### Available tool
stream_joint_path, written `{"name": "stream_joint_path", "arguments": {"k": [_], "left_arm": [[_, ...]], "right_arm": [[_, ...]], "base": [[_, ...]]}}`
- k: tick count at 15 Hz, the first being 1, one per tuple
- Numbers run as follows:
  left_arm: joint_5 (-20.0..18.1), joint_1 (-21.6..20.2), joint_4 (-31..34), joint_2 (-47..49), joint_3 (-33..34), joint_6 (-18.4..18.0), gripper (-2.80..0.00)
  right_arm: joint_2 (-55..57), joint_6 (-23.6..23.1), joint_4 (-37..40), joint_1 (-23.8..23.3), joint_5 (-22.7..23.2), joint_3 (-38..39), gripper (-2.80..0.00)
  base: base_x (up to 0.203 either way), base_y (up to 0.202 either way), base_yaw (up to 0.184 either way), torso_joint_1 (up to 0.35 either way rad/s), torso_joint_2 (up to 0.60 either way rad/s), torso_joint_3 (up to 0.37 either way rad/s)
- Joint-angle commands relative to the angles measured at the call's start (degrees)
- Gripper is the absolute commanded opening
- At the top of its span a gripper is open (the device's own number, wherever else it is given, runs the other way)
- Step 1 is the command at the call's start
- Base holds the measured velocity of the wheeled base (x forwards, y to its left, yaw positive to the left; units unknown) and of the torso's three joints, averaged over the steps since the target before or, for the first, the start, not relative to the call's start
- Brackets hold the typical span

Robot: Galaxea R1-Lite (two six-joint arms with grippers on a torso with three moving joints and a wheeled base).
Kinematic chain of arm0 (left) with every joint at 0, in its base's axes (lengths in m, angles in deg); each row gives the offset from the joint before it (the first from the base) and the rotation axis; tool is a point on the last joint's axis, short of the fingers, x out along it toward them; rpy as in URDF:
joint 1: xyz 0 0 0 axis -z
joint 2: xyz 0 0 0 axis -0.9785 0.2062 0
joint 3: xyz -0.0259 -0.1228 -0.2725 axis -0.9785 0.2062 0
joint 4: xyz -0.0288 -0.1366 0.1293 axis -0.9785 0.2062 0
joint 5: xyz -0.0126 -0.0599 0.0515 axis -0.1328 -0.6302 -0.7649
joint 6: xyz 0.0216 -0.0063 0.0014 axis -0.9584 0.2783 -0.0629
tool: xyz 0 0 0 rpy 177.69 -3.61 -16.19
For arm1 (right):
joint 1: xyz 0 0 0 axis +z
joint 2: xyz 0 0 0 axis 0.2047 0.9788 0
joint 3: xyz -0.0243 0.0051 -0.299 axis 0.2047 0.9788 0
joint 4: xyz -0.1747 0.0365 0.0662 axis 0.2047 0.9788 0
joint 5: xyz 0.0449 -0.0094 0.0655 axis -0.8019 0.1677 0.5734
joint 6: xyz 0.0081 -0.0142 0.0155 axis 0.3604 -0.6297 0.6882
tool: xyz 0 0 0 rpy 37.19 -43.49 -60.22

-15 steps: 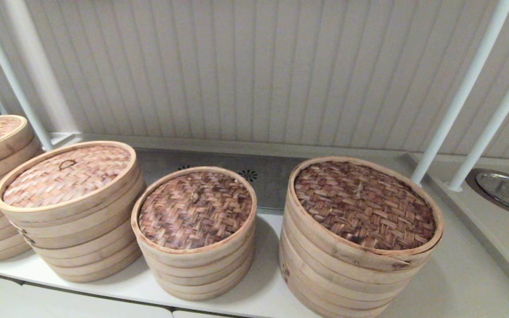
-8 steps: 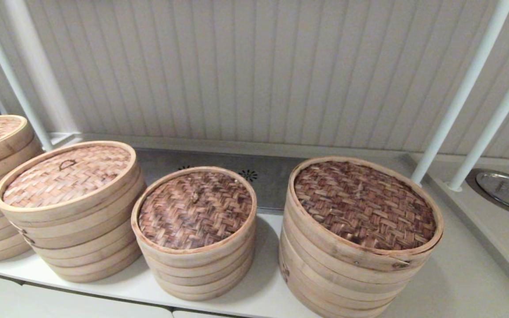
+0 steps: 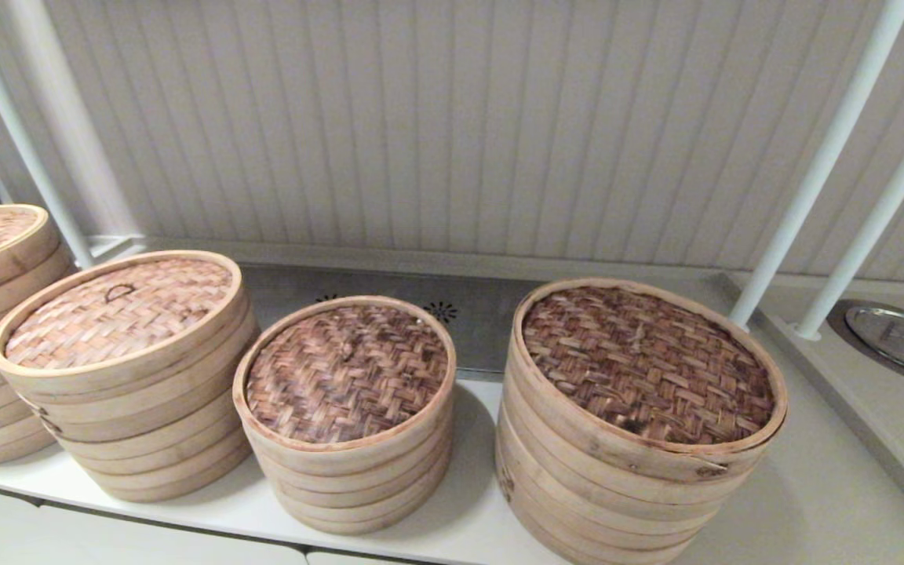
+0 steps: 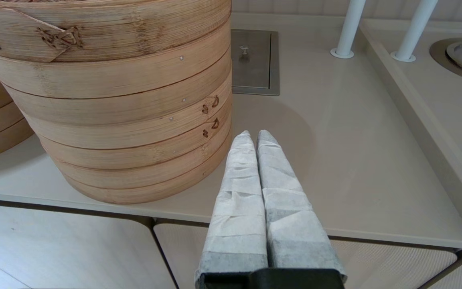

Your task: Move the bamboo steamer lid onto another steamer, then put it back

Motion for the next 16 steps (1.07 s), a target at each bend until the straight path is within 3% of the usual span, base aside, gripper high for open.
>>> {"name": "stream_joint_path", "arguments": {"k": [1, 16], "left_arm": [[0.02, -0.02, -0.02, 0.06, 0.18, 0.07, -2.8], [0.02, 0.06, -0.02, 0.06, 0.18, 0.16, -2.8]], "right_arm": [[-0.02, -0.01, 0.04, 0.02, 0.0, 0.0, -2.8], [-0.02, 0.04, 0.0, 0.02, 0.0, 0.0, -2.8]], "base": [[0.0, 0.0, 0.0, 0.0, 0.0, 0.0], [0.0, 0.0, 0.0, 0.0, 0.0, 0.0]]}}
